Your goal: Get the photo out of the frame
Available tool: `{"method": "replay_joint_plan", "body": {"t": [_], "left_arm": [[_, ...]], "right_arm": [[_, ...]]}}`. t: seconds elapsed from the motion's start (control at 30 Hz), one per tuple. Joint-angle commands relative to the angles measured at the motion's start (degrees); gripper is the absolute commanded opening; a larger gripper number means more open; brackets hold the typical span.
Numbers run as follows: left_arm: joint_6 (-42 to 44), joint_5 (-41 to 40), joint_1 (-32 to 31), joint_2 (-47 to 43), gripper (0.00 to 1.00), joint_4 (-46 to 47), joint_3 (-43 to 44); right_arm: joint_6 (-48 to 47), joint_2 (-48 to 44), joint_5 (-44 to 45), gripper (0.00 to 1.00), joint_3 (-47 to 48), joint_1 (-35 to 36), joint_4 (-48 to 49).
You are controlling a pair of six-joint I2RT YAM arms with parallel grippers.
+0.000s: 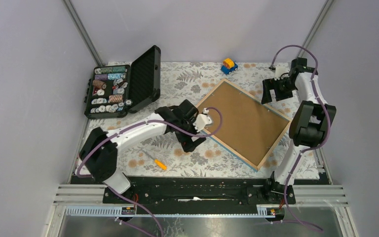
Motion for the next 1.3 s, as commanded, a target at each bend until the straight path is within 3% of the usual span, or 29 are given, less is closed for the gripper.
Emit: {"method": "replay_joint_plan", "body": {"t": [0.0,0.23,0.37,0.77,1.03,1.27], "left_arm": [[2.95,-2.20,-0.24,4.22,0.99,4.64,0.71],[2.29,-2.50,-2.49,10.00,0.99,10.65,1.77],[0.78,-4.84,-2.98,12.01,0.99,16.00,1.35],[-3.31,-9.73,0.88,20.21,0.99,20.04,8.53],[-5.45,-23.15,3.68,26.56,0.99,20.56,14.54],[-5.40,-26.43,5.86,30.02,0.99,21.09,20.11]], "right_arm": [[-2.51,7.11,-1.40,1.00,6.81,-1.90,-1.90],[-2.80,15.87,-0.04,1.00,13.89,-2.69,-1.87],[-3.82,18.34,0.87,1.00,13.08,-2.73,-1.87],[-5.62,14.09,-8.14,1.00,-1.03,-3.22,-5.21],[-6.72,8.34,-12.58,1.00,-13.96,-3.15,-5.89],[-6.77,2.16,-13.87,1.00,-25.18,-3.00,-3.57]]}}
